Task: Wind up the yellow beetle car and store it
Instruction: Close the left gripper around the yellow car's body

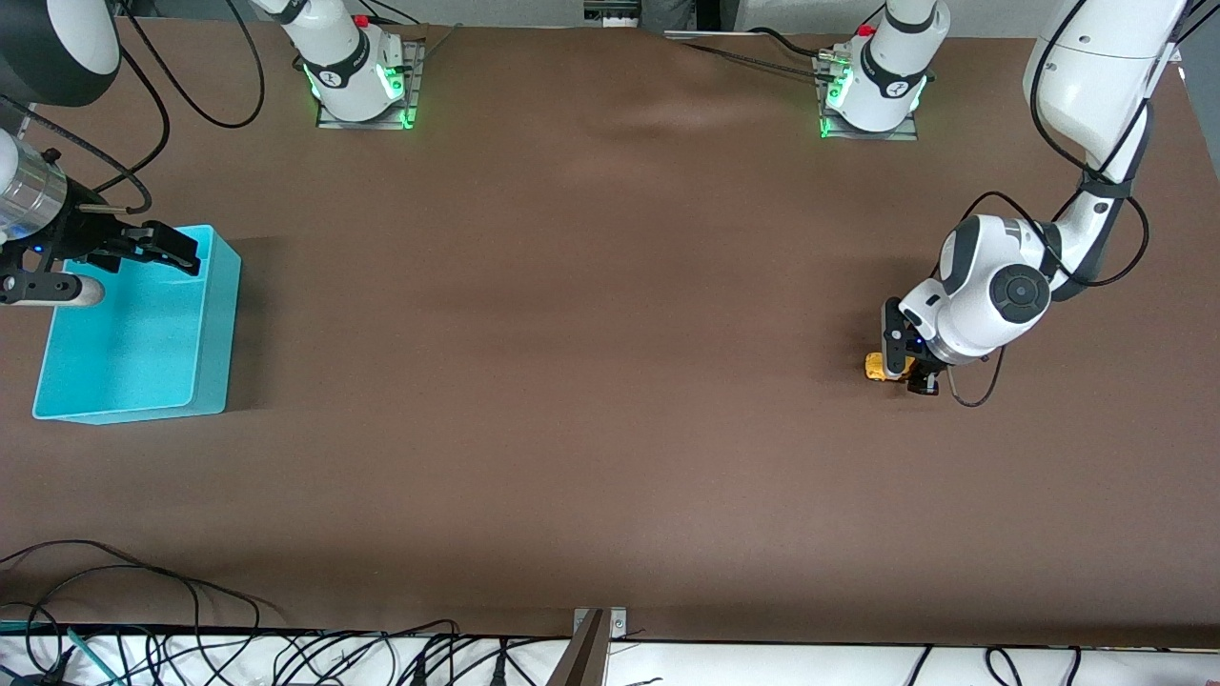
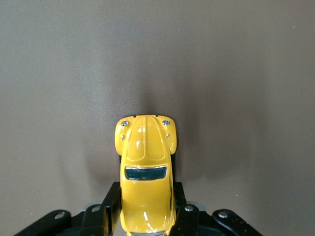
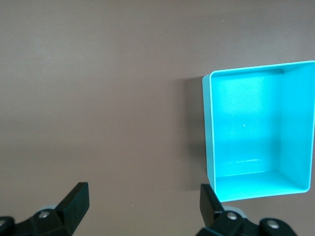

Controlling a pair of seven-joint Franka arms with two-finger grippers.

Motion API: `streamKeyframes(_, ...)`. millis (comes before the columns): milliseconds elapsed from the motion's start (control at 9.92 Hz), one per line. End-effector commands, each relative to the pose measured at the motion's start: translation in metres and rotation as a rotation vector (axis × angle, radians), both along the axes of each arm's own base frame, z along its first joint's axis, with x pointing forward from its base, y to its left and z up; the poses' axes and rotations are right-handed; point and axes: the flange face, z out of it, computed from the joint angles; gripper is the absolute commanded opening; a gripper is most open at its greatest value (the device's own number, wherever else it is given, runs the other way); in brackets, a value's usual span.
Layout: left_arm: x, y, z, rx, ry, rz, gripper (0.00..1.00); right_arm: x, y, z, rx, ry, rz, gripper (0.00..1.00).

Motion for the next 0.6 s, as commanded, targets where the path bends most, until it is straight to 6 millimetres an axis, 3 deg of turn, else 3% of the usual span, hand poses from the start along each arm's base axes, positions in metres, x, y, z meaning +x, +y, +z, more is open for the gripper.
streamKeyframes(0,0.002,0.002,-0.002,0.007,-0.007,-0.028,0.26,-0.002,0.001,0.001,0.023,-0.004,-0.012,1.00)
streamKeyframes(403,0.005,0.039,-0.008,0.007,0.000,0.024,0.22,-0.002,0.001,0.001,0.023,-0.004,-0.012,1.00)
streamKeyframes(504,0.004,0.060,-0.014,0.006,0.008,0.047,0.22,-0.002,0.000,0.001,0.022,-0.004,-0.013,1.00)
